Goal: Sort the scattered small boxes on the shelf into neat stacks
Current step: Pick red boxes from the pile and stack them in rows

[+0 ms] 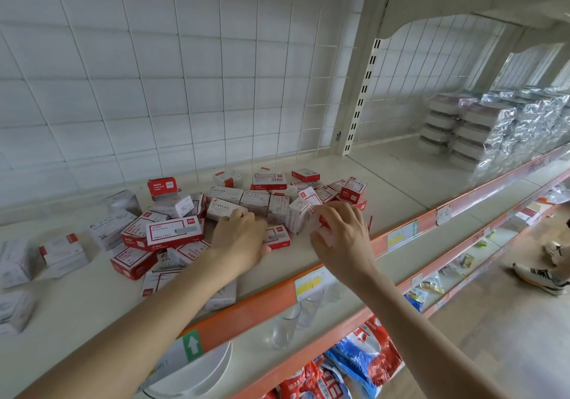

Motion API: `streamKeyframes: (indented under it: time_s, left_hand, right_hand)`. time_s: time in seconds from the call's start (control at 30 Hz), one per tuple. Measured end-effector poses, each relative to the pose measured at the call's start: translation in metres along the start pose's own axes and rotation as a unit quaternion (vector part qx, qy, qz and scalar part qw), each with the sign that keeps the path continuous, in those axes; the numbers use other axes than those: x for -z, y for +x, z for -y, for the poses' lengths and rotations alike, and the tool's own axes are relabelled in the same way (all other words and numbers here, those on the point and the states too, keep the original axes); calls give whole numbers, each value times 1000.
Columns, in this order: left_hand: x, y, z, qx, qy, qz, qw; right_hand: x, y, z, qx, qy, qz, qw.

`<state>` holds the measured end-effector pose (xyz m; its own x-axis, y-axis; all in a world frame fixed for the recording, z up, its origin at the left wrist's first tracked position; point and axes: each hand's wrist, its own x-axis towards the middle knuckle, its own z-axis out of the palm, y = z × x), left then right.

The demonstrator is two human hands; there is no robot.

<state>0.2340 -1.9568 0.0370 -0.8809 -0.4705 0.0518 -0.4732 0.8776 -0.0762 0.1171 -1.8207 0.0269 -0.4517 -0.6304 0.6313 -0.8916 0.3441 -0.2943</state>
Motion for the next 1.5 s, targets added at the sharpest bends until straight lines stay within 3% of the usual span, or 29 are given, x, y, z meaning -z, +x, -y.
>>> streamKeyframes:
  time_s: [0.37,0.5,0.77,1.0,1.5]
  left_hand:
    - [7,-40,8,-81,-53,-203,974]
    - [10,-52,20,-98,-73,-232,965]
    - [12,-74,54,-10,-91,-224,970]
    - [10,-81,76,140,-57,-130,980]
    - [25,-112,93,182,-56,-151,970]
  right_hand:
    - [-17,-2,30,42,58,193,979]
    - [-19,5,44,74,114,187,973]
    - [-30,17,67,103,143,165,970]
    - [-36,27,74,71,175,189,964]
    - [-38,46,113,110,211,186,953]
